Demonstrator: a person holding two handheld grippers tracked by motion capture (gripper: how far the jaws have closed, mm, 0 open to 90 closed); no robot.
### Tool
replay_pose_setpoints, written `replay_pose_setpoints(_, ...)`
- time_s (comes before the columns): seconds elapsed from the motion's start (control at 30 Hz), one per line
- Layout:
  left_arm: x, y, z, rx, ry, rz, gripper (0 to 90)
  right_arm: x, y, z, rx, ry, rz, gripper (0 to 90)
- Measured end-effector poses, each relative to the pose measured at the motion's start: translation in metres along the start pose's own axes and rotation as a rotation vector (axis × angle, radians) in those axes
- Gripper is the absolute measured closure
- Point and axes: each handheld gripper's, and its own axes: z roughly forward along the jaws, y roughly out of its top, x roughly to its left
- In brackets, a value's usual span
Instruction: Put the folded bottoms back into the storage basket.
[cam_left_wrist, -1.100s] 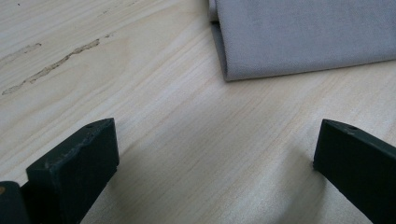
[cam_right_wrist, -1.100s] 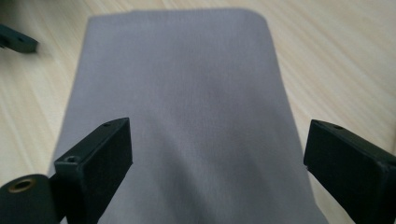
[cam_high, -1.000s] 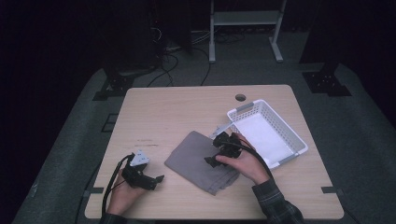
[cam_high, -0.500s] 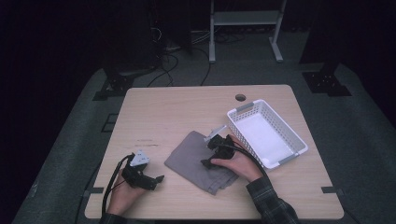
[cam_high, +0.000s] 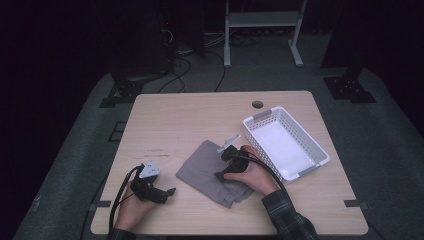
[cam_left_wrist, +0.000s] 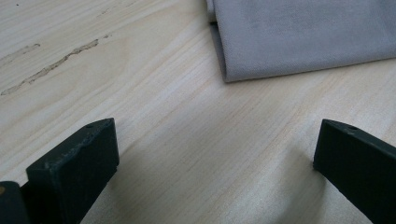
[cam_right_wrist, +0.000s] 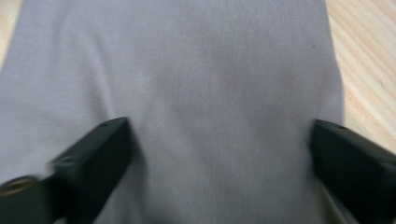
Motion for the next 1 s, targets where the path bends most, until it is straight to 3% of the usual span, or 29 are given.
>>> replay_pose_setpoints(0.23, 0.000, 0.000, 0.000, 0.000, 0.000, 0.000, 0.0, 0.002, 0.001, -0.007, -0.009, 0.035, -0.008, 37.6)
replay_pose_setpoints(0.47, 0.000, 0.000, 0.000, 0.001, 0.001, 0.002, 0.0, 0.004, 0.003, -0.010, 0.004, 0.038, 0.006, 57.2)
replay_pose_setpoints(0.53, 0.000, 0.000, 0.000, 0.001, 0.001, 0.002, 0.0, 0.004, 0.003, -0.011, 0.011, 0.042, 0.031, 62.6)
replay_pose_setpoints(0.67, 0.000, 0.000, 0.000, 0.000, 0.001, 0.002, 0.0, 0.006, 0.006, -0.012, 0.031, 0.028, 0.043, 64.7)
replay_pose_setpoints(0.83, 0.000, 0.000, 0.000, 0.000, 0.000, 0.001, 0.0, 0.002, 0.005, -0.017, 0.009, 0.074, 0.059, 66.3)
replay_pose_setpoints(1.0, 0.000, 0.000, 0.000, 0.000, 0.001, 0.002, 0.0, 0.002, 0.007, -0.024, -0.005, 0.090, 0.075, 66.9)
